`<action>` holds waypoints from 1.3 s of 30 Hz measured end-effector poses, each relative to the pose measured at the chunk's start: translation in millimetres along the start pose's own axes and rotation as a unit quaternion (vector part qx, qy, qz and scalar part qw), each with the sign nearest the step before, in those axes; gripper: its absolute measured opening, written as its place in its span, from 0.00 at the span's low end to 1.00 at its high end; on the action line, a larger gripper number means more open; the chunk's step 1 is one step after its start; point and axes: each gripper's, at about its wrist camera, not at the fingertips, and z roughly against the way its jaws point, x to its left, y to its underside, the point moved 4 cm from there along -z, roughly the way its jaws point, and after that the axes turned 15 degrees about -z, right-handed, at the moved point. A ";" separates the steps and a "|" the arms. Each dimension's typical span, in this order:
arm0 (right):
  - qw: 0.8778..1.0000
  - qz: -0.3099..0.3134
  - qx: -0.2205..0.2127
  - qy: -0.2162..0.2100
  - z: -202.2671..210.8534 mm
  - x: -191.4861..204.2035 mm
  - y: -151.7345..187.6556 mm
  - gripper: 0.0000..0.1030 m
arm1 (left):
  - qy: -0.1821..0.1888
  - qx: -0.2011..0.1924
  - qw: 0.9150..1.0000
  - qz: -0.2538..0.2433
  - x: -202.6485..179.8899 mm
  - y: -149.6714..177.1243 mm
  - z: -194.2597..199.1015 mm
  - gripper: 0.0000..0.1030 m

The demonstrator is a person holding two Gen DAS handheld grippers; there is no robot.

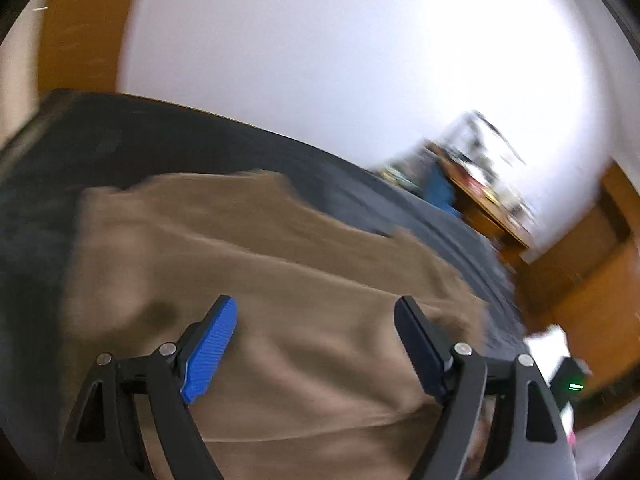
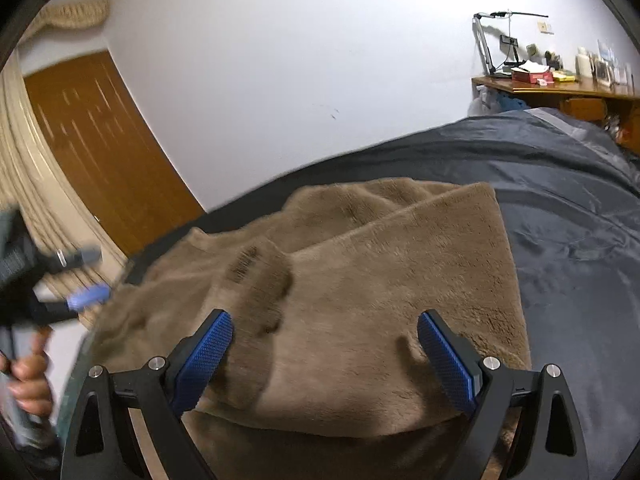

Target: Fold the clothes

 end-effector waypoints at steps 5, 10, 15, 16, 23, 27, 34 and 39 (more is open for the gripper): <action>0.999 -0.007 -0.032 -0.043 11.8 6.7 -4.4 0.93 | -0.007 0.007 0.998 0.064 56.9 29.6 -3.4 0.82; 0.997 0.049 0.001 -0.065 1.6 29.9 7.8 0.93 | 0.016 0.025 0.997 0.071 69.9 46.4 -19.7 0.82; 0.986 0.121 0.022 0.112 -31.7 31.9 25.2 0.93 | 0.001 0.029 0.998 0.053 66.8 48.8 -19.6 0.82; 0.984 0.113 0.026 0.137 -36.0 27.2 24.4 0.93 | 0.003 0.028 0.998 0.057 67.6 49.3 -18.7 0.82; 0.983 0.067 0.023 0.172 -32.3 2.4 17.0 0.93 | -0.001 0.006 0.996 0.091 88.7 50.0 -3.4 0.82; 0.991 0.050 0.015 0.126 -25.9 4.8 14.8 0.93 | 0.000 0.000 0.996 0.092 91.4 49.6 -3.9 0.82; 0.994 0.089 0.058 0.038 -30.7 34.9 -10.1 0.93 | 0.014 -0.007 0.995 0.103 95.1 49.2 -11.2 0.82; 0.985 0.105 0.111 0.077 -74.2 22.5 -16.1 0.84 | 0.020 -0.006 0.994 0.108 97.7 49.7 -13.6 0.82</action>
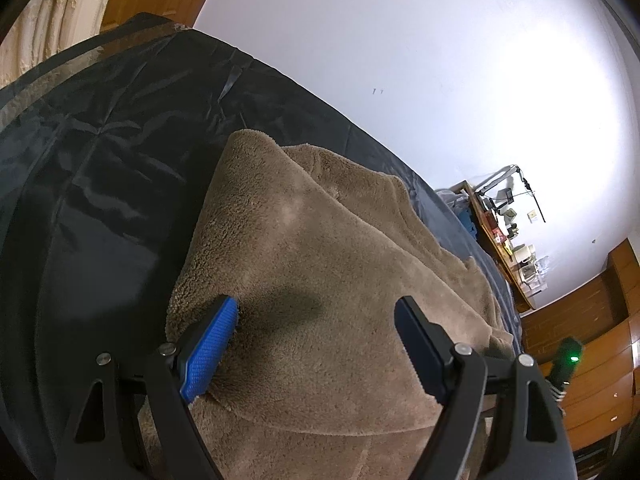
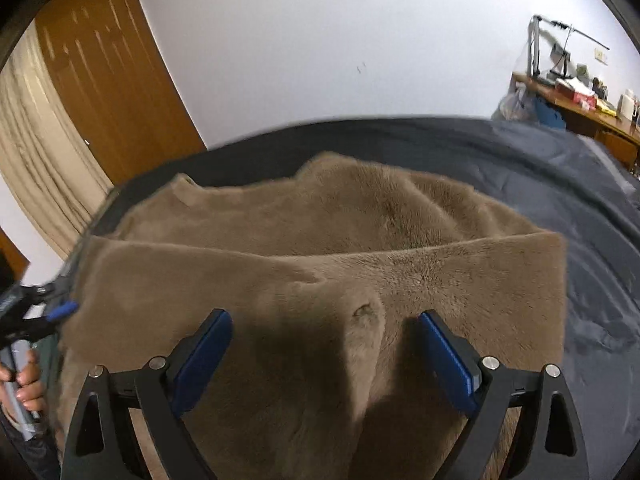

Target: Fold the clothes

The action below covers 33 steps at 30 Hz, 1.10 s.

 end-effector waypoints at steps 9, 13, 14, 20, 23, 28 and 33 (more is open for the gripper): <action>0.997 0.029 -0.069 0.032 26.9 4.1 -6.1 0.26 | -0.018 -0.018 0.999 -0.037 -9.8 -1.2 -3.3 0.82; 0.995 0.035 -0.067 0.069 15.3 0.9 -6.0 0.26 | -0.053 0.005 0.996 -0.073 -17.3 4.9 -19.9 0.83; 0.995 0.035 -0.053 0.078 6.6 -3.4 -2.7 0.27 | -0.065 0.010 0.994 -0.083 -18.8 6.1 -23.2 0.83; 0.990 0.032 -0.067 0.119 4.6 -18.4 2.9 0.77 | -0.056 -0.001 0.995 -0.078 -15.4 2.5 -9.2 0.83; 0.987 0.024 -0.108 0.112 33.0 -20.0 1.5 0.77 | -0.041 -0.054 0.997 -0.030 3.9 -6.2 19.5 0.83; 0.987 0.118 -0.107 0.003 53.1 31.6 34.2 0.77 | -0.029 -0.097 0.995 0.020 27.8 -10.2 40.6 0.84; 0.985 0.169 -0.029 0.023 8.7 46.8 66.5 0.77 | 0.000 0.001 1.000 -0.012 13.9 5.3 -9.1 0.84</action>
